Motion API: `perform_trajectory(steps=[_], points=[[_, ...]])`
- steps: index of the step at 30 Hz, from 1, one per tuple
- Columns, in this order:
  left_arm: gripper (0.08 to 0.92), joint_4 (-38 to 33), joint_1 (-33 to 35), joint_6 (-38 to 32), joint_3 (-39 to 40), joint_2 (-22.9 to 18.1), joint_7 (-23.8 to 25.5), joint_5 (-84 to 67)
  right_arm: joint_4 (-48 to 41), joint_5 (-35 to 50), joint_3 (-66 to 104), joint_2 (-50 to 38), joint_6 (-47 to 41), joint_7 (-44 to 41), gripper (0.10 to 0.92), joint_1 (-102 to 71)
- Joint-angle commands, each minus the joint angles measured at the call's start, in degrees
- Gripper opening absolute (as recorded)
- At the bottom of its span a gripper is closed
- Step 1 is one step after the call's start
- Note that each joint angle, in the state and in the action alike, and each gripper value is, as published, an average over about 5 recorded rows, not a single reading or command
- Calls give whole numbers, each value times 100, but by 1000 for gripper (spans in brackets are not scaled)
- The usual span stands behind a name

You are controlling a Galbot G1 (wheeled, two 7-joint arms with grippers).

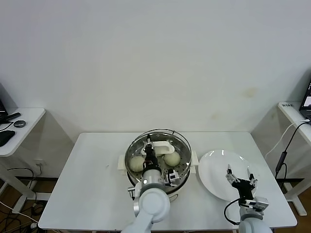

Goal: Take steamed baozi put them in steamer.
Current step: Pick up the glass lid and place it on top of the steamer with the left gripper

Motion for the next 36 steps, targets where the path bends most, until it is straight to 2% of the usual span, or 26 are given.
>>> perform_trajectory(steps=[1, 22, 36], points=[[182, 219, -73, 4, 32, -34, 1, 82, -38, -2, -7, -16, 6, -1, 823, 19], [182, 291, 54, -2, 71, -30, 8, 429, -52, 1, -41, -1, 23, -3, 823, 34], [181, 150, 124, -5, 106, -11, 279, 693, -61, -12, -91, 27, 28, -4, 823, 54]])
